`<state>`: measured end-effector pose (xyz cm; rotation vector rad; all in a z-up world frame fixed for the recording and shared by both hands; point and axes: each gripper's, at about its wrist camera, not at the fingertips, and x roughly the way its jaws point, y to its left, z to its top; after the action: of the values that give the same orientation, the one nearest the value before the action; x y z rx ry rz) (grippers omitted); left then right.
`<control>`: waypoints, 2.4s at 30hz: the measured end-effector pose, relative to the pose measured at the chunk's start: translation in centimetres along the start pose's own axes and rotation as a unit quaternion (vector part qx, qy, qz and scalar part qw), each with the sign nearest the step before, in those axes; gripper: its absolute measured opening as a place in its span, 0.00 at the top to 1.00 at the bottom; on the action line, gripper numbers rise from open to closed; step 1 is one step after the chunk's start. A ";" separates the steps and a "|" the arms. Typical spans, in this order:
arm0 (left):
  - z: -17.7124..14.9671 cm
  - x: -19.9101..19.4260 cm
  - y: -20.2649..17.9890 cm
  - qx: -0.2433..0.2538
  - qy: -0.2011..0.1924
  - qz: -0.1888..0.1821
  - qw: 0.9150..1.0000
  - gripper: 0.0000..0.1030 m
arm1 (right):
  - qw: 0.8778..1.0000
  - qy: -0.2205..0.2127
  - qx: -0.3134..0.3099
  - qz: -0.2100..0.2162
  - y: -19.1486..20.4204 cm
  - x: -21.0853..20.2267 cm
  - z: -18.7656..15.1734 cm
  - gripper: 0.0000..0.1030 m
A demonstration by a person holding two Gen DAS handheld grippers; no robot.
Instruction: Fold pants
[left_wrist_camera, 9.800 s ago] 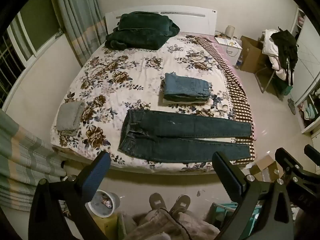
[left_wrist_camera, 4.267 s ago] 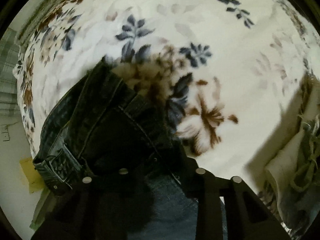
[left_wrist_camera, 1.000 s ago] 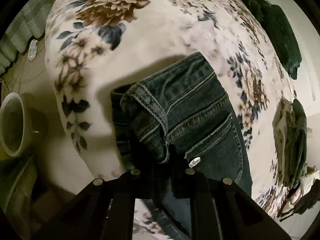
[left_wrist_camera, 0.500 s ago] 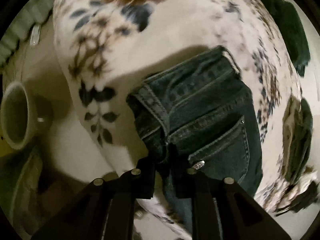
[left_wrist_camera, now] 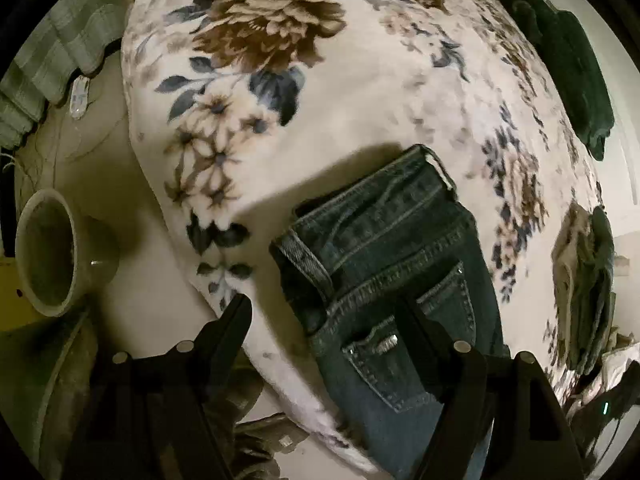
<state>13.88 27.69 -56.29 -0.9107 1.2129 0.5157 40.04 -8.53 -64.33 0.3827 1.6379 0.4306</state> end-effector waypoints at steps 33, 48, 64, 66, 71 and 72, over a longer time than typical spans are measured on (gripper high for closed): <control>2.2 4.6 0.6 -0.047 0.041 -0.035 0.997 0.30 | 0.998 0.018 0.043 0.041 0.0 1.5 6.0 0.48; 1.2 3.5 2.1 0.000 0.009 -0.030 1.000 0.79 | 0.997 0.074 0.019 0.009 3.6 8.3 7.1 0.83; 1.5 0.5 2.5 -0.023 0.006 -0.043 0.999 0.26 | 0.995 -0.028 0.080 0.047 -2.0 -0.3 3.4 0.32; 1.8 0.3 2.4 -0.022 -0.006 -0.035 0.999 0.26 | 0.992 -0.031 0.103 0.062 -3.8 -1.2 0.8 0.32; 2.2 3.9 2.2 -0.048 0.021 -0.051 0.997 0.52 | 0.982 -0.045 0.174 0.053 -9.3 -2.5 -7.1 0.32; 2.1 4.2 2.1 -0.047 0.017 -0.052 0.997 0.71 | 0.979 -0.049 0.192 0.050 -10.3 -2.8 -8.4 0.32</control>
<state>14.72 30.02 -60.76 -1.0607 1.1734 0.4768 32.01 -19.33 -66.21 0.7662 1.6077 0.1629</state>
